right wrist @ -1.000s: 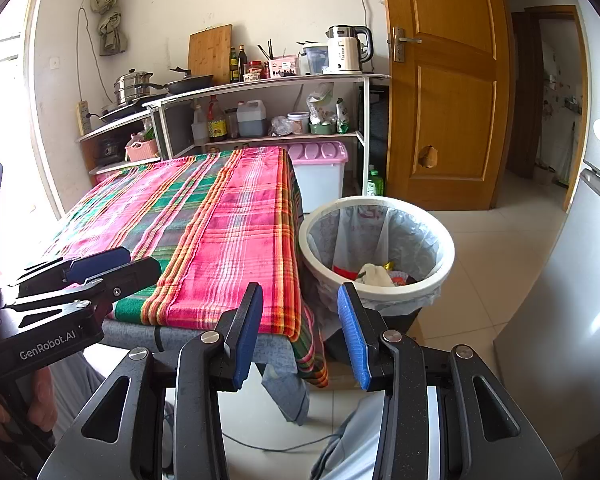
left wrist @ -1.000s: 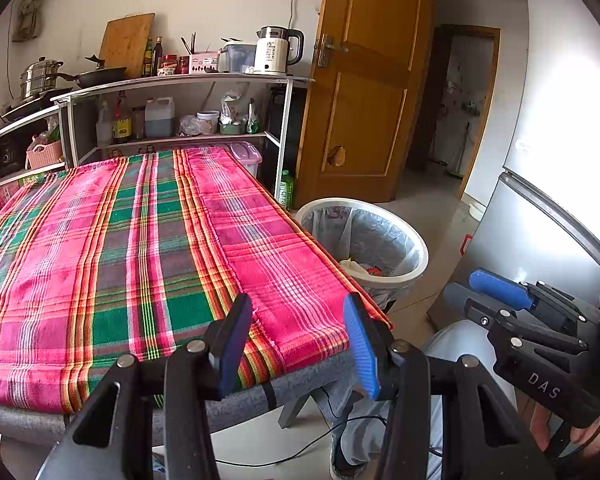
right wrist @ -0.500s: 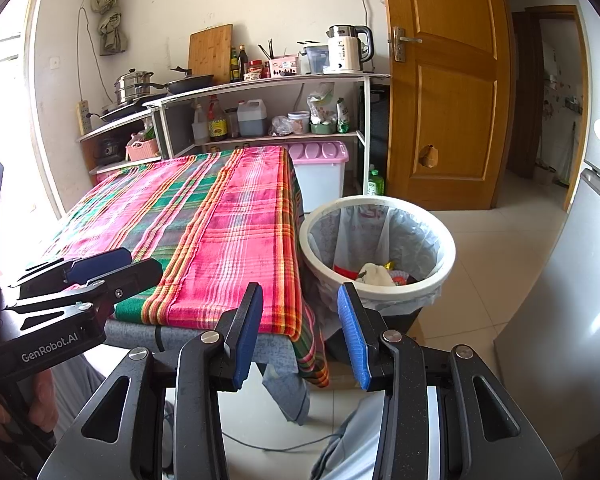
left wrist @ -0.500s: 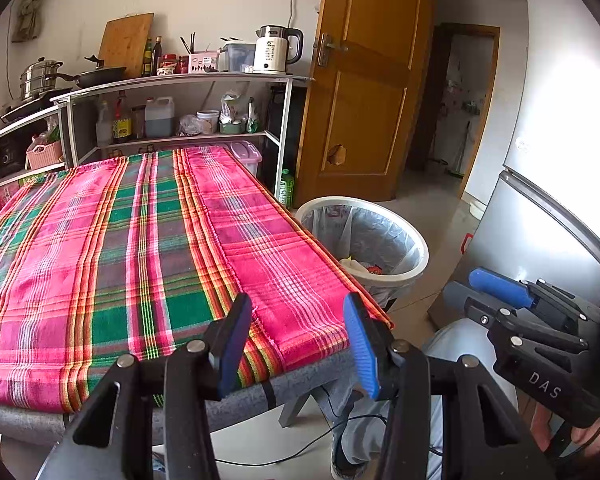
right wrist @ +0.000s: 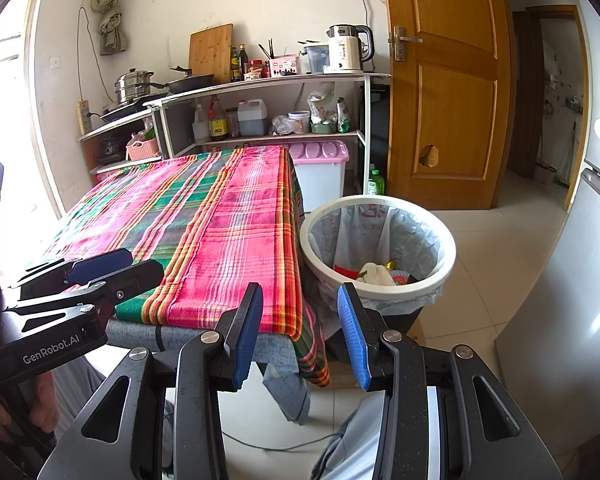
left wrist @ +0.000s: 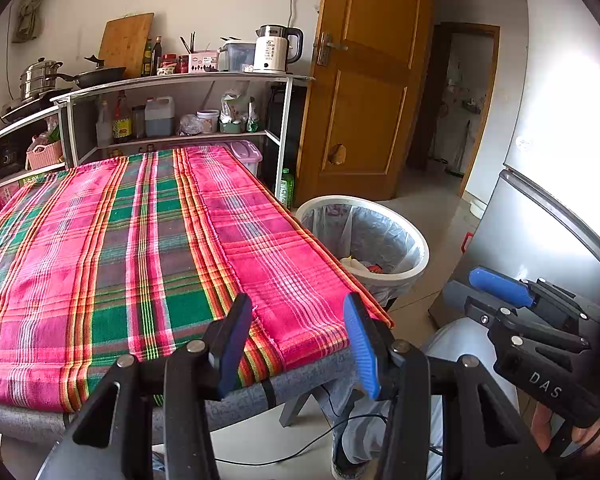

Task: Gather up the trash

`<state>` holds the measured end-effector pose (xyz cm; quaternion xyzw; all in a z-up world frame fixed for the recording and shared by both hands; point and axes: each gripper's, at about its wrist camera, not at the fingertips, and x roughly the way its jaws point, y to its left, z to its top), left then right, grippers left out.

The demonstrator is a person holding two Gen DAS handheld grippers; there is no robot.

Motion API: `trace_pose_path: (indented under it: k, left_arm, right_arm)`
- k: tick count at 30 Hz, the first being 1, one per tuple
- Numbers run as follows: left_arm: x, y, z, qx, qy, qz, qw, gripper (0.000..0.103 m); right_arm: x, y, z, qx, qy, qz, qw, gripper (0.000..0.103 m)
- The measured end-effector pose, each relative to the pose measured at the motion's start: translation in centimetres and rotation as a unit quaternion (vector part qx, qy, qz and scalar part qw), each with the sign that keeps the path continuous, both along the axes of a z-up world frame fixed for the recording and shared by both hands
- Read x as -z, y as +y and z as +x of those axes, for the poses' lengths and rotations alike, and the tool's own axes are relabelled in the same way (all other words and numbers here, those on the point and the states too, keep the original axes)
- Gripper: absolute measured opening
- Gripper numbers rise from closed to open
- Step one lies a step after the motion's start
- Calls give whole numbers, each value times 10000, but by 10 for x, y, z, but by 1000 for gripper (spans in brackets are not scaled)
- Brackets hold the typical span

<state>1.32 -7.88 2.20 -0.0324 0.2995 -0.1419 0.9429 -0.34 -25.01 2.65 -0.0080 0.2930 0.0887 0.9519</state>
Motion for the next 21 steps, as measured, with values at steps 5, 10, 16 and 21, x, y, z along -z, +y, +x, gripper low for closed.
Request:
trace_pose_path:
  k: [5, 10, 16, 21]
  left_arm:
    - [2, 0, 0, -10, 23, 6, 10000, 50]
    - [5, -1, -1, -8, 50, 40, 10000, 50]
    - [5, -3, -2, 14, 17, 102, 9999, 50]
    - [5, -2, -3, -25, -8, 92, 10000, 50]
  right_arm:
    - [0, 0, 0, 0, 8, 2, 10000, 40]
    - [1, -1, 0, -9, 9, 2, 10000, 40]
    - [1, -1, 0, -6, 3, 2, 10000, 40]
    - [1, -1, 1, -12, 8, 0, 10000, 40]
